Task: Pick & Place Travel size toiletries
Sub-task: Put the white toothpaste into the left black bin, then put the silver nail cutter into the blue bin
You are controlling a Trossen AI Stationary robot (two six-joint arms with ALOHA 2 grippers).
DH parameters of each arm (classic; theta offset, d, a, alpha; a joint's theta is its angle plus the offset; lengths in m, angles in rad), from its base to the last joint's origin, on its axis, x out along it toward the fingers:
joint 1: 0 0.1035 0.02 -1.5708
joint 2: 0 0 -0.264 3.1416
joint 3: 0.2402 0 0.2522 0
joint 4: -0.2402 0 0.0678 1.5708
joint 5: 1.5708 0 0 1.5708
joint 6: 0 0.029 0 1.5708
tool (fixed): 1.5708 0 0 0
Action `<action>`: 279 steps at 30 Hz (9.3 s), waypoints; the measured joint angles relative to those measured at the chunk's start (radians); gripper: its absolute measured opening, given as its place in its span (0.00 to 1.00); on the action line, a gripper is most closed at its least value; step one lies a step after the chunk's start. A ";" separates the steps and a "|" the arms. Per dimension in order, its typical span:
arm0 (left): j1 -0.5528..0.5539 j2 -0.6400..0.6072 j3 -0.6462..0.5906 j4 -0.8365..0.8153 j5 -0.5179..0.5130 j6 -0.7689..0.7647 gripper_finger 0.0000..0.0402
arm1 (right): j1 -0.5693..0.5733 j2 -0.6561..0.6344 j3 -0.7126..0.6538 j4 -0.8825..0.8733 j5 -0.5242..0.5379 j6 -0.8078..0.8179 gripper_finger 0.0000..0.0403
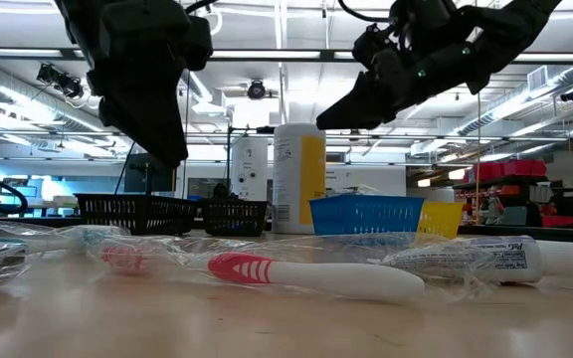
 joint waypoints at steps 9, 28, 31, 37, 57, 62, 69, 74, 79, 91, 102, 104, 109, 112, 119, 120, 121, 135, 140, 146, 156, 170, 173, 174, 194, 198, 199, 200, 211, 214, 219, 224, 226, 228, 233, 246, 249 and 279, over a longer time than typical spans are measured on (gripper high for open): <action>-0.017 0.000 0.000 0.003 -0.005 0.082 0.41 | 0.020 0.000 0.000 -0.033 -0.136 0.094 0.34; -0.062 0.000 0.001 0.362 -0.079 0.549 0.41 | 0.146 0.001 0.000 -0.285 -0.137 0.246 0.34; -0.047 0.000 0.001 0.400 -0.079 0.610 0.41 | 0.196 0.001 0.000 -0.363 -0.102 0.296 0.34; -0.011 0.000 0.001 0.416 -0.079 0.623 0.41 | 0.297 0.001 0.000 -0.367 0.023 0.319 0.34; 0.016 0.000 0.001 0.412 -0.034 0.678 0.41 | 0.509 0.017 0.000 -0.141 0.147 0.208 0.33; 0.015 0.000 0.001 0.403 -0.028 0.650 0.41 | 0.559 0.074 0.000 0.017 0.136 0.008 0.33; 0.015 0.000 0.001 0.413 -0.032 0.634 0.41 | 0.549 0.081 0.000 0.158 0.263 -0.048 0.33; 0.015 0.000 0.001 0.429 -0.034 0.638 0.41 | 0.520 0.081 0.000 0.124 0.368 -0.015 0.33; 0.021 0.000 0.001 0.459 -0.035 0.612 0.41 | 0.500 0.082 0.000 -0.009 0.229 0.205 0.34; 0.076 0.000 0.001 0.519 -0.036 0.541 0.41 | 0.612 0.157 0.000 -0.098 0.116 0.444 0.38; 0.096 0.000 0.001 0.521 -0.035 0.575 0.41 | 0.814 0.288 0.000 -0.083 0.455 0.637 0.38; 0.096 0.000 0.001 0.521 -0.035 0.575 0.41 | 0.814 0.303 0.000 -0.084 0.449 0.674 0.38; 0.096 0.000 0.001 0.521 -0.035 0.575 0.41 | 0.803 0.337 0.000 -0.096 0.421 0.704 0.38; 0.096 0.000 0.001 0.522 -0.035 0.576 0.41 | 0.789 0.336 0.001 -0.096 0.413 0.716 0.38; 0.096 0.000 0.001 0.527 -0.032 0.559 0.41 | 0.748 0.336 0.000 -0.098 0.378 0.675 0.30; 0.096 0.000 0.001 0.527 -0.031 0.544 0.41 | 0.738 0.336 0.000 -0.097 0.361 0.665 0.27; 0.096 0.000 0.001 0.527 -0.030 0.534 0.41 | 0.728 0.336 0.000 -0.095 0.346 0.658 0.25; 0.102 0.000 0.001 0.526 0.106 0.568 0.41 | 0.616 0.335 0.000 0.078 0.648 0.244 0.21; 0.119 0.000 0.001 0.518 0.131 0.567 0.45 | 0.573 0.335 0.000 0.166 0.648 -0.002 0.20; 0.162 0.000 0.001 0.516 0.237 0.575 0.52 | 0.541 0.335 0.000 0.248 0.691 -0.184 0.20; 0.255 0.000 0.002 0.414 0.164 0.255 0.54 | 0.533 0.335 0.001 0.356 0.893 -0.354 0.20; 0.302 0.000 0.002 0.488 0.226 0.224 0.36 | 0.505 0.335 0.001 0.354 0.973 -0.348 0.20; 0.302 0.000 0.002 0.484 0.227 0.224 0.29 | 0.498 0.335 0.001 0.354 0.968 -0.348 0.20; 0.302 0.000 0.002 0.483 0.227 0.228 0.26 | 0.496 0.335 0.001 0.355 0.968 -0.348 0.20; 0.304 0.000 0.002 0.475 0.205 0.288 0.02 | 0.453 0.335 0.000 0.351 0.945 -0.168 0.26; 0.309 0.000 0.002 0.435 0.171 0.288 0.01 | 0.428 0.335 0.000 0.336 0.838 -0.081 0.28; 0.314 0.000 0.002 0.422 0.167 0.288 0.01 | 0.424 0.335 0.000 0.330 0.819 -0.059 0.28; 0.320 0.000 0.002 0.411 0.168 0.287 0.01 | 0.421 0.335 0.000 0.321 0.810 -0.036 0.29; 0.371 -0.044 0.003 0.346 0.192 0.305 0.01 | 0.406 0.328 0.002 0.315 0.774 0.064 0.29; 0.370 -0.044 0.002 0.325 0.193 0.305 0.01 | 0.399 0.327 0.001 0.316 0.727 0.066 0.29; 0.373 -0.044 0.001 0.251 0.136 0.285 0.01 | 0.391 0.326 0.000 0.282 0.702 0.085 0.29; 0.371 -0.063 0.000 0.205 0.131 0.281 0.01 | 0.389 0.326 0.000 0.281 0.676 0.076 0.29; 0.370 -0.103 0.001 0.195 0.121 0.277 0.01 | 0.391 0.326 0.000 0.282 0.654 0.074 0.29; 0.364 -0.156 0.001 0.130 0.076 0.252 0.01 | 0.392 0.326 0.000 0.283 0.643 0.091 0.29; 0.315 -0.309 0.001 -0.123 -0.154 0.119 0.01 | 0.391 0.326 0.000 0.272 0.611 0.107 0.29; 0.304 -0.376 -0.262 -0.248 -0.363 -0.289 0.01 | 0.390 0.326 0.000 0.268 0.573 0.107 0.29; 0.325 -0.376 -0.328 -0.160 -0.358 -0.265 0.04 | 0.387 0.326 0.000 0.268 0.532 0.107 0.29; 0.364 -0.387 -0.408 0.677 -0.268 0.411 0.22 | 0.362 0.325 0.001 0.624 0.391 0.133 0.29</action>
